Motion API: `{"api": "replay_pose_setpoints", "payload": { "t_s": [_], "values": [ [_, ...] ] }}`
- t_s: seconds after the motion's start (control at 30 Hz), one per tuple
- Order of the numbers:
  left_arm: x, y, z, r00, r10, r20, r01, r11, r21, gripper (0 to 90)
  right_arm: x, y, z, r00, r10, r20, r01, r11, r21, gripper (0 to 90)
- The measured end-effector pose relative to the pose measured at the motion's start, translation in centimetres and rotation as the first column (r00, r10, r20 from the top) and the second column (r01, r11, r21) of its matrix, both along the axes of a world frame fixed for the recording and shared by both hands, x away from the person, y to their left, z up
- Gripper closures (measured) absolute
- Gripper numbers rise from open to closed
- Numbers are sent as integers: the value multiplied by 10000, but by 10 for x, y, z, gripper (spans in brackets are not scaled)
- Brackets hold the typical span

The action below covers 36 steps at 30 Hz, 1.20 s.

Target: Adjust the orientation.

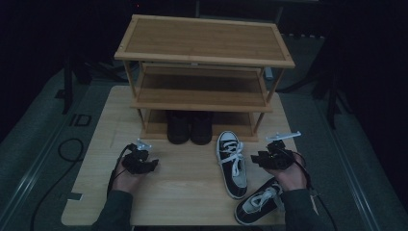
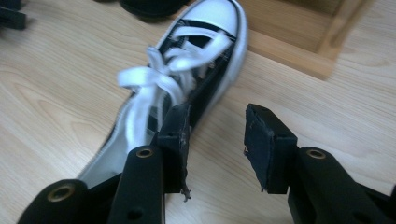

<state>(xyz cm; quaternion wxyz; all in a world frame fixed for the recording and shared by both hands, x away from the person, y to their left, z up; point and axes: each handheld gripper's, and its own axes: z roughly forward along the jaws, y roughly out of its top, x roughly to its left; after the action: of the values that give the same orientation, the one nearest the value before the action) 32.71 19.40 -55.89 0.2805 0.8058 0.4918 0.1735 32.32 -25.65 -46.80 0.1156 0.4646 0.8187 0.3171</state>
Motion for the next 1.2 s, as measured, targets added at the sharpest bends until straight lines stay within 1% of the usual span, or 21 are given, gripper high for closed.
{"api": "replay_pose_setpoints", "payload": {
  "t_s": [0.1,0.2,0.43,0.5,0.63,0.77,0.83,0.87,0.93,0.97,1.0,1.07,1.17,1.2],
  "values": [
    [0,0,0,10000,3,2,-3,10000,0,509,-3,-8,-3,10000,-73,-39,73,10000,-12,606],
    [0,0,0,10000,11,3,-11,10000,-3,509,-7,-15,-7,9999,-11,-119,9,9999,-123,617],
    [0,1,0,10000,20,17,-20,10000,-18,506,-15,-34,-14,9990,-303,-334,290,9989,-380,661],
    [0,1,0,10000,24,14,-24,10000,-16,505,-17,-40,-15,9984,-393,-410,371,9978,-541,673],
    [0,1,0,10000,35,18,-35,10000,-17,505,-22,-51,-19,9964,-576,-617,536,9965,-647,702],
    [0,1,0,10000,44,16,-44,10000,-15,504,-28,-59,-23,9943,-606,-876,549,9962,-670,713],
    [0,1,0,10000,44,16,-44,10000,-15,504,-29,-60,-24,9940,-608,-914,547,9962,-679,713],
    [0,1,0,10000,45,19,-45,10000,-12,504,-31,-61,-26,9926,-601,-1060,522,9958,-751,715],
    [0,1,0,10000,46,21,-46,10000,-15,504,-31,-61,-28,9914,-639,-1138,536,9943,-921,721],
    [0,1,0,10000,43,21,-43,10000,-14,504,-31,-61,-29,9907,-696,-1171,570,9925,-1077,745],
    [0,1,0,10000,42,20,-42,10000,-14,504,-31,-62,-30,9903,-717,-1189,578,9915,-1163,793],
    [0,1,0,10000,39,21,-39,10000,-13,504,-31,-62,-31,9912,-549,-1203,412,9927,-1130,855],
    [0,1,0,10000,41,20,-41,10000,-15,504,-30,-61,-30,9921,-505,-1151,363,9918,-1227,875],
    [0,1,0,10000,42,21,-42,10000,-16,504,-29,-59,-29,9931,-540,-1042,396,9899,-1361,883]
  ]
}}
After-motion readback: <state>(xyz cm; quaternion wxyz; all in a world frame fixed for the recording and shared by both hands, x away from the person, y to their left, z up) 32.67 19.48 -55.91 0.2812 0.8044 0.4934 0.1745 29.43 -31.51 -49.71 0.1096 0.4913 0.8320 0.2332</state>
